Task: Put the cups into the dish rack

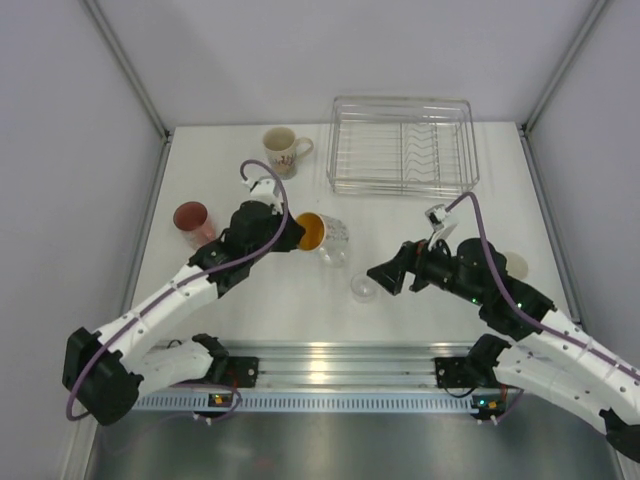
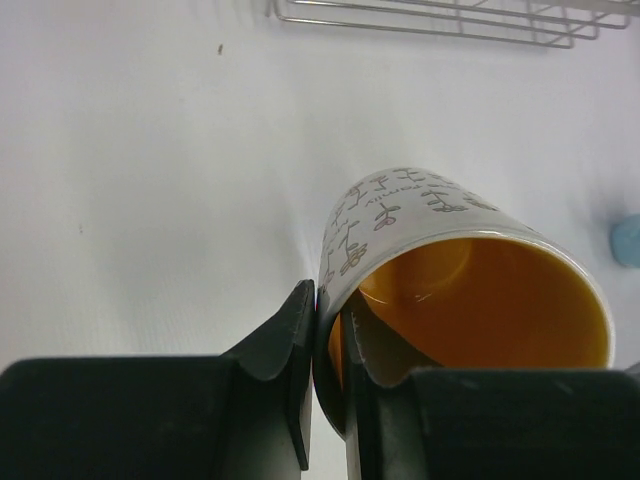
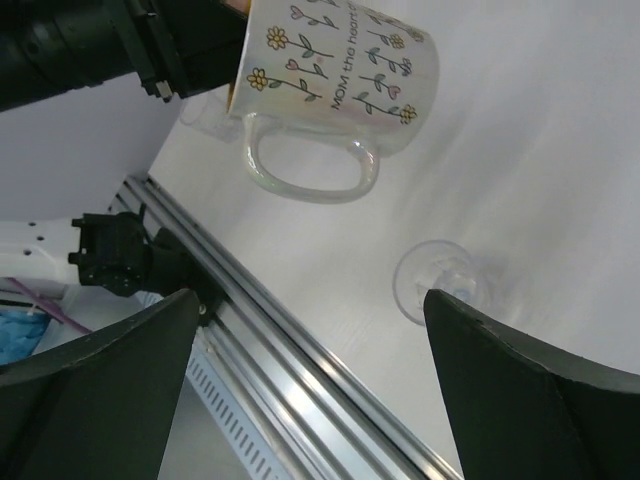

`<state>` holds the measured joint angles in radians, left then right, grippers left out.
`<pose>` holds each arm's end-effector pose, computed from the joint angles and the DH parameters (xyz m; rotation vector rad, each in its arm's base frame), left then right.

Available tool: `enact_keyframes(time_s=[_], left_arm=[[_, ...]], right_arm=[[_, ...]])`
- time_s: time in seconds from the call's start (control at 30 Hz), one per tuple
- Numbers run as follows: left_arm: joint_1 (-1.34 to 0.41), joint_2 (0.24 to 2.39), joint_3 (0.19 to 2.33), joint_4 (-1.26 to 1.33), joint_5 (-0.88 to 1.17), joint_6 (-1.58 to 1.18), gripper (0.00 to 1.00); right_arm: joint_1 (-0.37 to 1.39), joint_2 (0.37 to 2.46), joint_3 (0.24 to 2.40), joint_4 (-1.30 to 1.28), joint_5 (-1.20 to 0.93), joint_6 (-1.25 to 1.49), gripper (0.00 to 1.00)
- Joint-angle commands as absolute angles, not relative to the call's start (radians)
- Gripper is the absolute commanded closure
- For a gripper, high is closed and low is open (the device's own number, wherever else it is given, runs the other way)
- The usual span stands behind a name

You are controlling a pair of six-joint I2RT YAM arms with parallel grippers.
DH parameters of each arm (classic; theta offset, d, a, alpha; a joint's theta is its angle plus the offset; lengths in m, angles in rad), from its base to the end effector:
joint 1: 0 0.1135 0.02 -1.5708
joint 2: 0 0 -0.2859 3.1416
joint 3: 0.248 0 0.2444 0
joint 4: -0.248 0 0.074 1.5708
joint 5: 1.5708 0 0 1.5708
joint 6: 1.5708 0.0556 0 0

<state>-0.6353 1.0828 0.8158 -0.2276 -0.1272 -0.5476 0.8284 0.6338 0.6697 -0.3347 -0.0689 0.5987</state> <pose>0.2006 -0.1391 0.3001 0.0124 2.1156 -0.5918 0.0972 0.1116 0.3132 -0.2805 1.9864 1.0214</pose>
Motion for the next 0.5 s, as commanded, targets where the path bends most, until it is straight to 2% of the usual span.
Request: enact_keyframes(time_s=[0.0,0.3,0.47], left_arm=[[-0.634,0.97,0.795,0.101,0.029,-0.6,1.0],[-0.634,0.807,0.66,0.478,0.207,-0.716,1.0],[-0.634,0.788,0.615,0.623,0.25,-0.749,1.0]], right_arm=[[0.839,0.641,0.686,-0.134,-0.169,0.632,0.06],[0.838,0.764,0.675,0.106,-0.296,0.747,0.19],[0.841,0.833,0.681,0.247,-0.371,0.824,0.19]])
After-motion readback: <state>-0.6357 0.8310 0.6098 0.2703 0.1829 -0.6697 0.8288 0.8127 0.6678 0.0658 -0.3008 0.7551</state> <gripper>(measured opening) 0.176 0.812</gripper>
